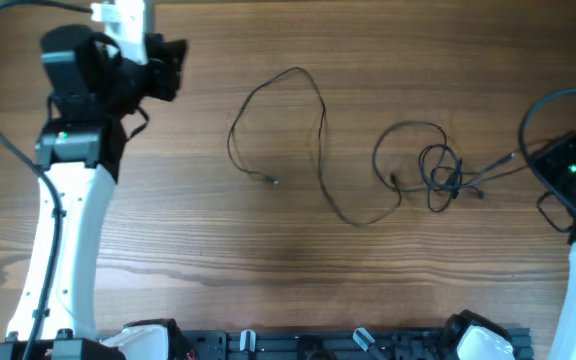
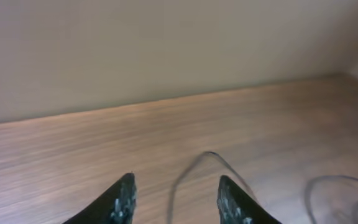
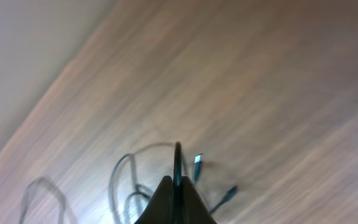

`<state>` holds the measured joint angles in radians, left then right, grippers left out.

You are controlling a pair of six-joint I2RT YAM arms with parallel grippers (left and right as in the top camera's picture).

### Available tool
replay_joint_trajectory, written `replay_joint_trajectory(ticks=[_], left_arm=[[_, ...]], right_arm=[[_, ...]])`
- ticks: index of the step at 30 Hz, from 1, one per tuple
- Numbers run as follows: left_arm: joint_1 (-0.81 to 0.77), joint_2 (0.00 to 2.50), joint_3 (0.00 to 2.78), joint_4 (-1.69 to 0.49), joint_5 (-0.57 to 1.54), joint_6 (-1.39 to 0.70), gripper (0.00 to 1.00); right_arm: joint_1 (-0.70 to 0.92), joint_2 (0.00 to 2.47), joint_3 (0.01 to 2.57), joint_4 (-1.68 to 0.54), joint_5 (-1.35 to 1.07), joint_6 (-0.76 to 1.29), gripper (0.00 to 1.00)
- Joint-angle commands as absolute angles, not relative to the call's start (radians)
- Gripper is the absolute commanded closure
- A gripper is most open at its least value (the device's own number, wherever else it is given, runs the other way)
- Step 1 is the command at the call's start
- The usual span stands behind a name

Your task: Untangle cables

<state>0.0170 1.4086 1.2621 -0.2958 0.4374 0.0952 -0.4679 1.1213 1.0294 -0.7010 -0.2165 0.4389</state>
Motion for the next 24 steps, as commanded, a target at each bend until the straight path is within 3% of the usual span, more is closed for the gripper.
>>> replay_joint_trajectory(ticks=[1,12,17,24], left_arm=[[-0.062,1.388,1.279,-0.309,0.508,0.092,0.54],[-0.168,1.390,1.279,-0.335,0.557,0.093,0.57],[-0.168,1.408,1.279,-0.361,0.557,0.096,0.58],[-0.168,1.452,1.278,-0.361,0.707,0.097,0.61]], right_arm=[[-0.353,1.127,1.060,-0.628,-0.398,0.419,0.95],[0.018,1.127,1.060,-0.232,-0.672,0.556,0.95],[0.075,1.127,1.060,-0.096,-0.797,0.620,0.95],[0.075,1.138,1.060,-0.259,-0.700,0.575,0.95]])
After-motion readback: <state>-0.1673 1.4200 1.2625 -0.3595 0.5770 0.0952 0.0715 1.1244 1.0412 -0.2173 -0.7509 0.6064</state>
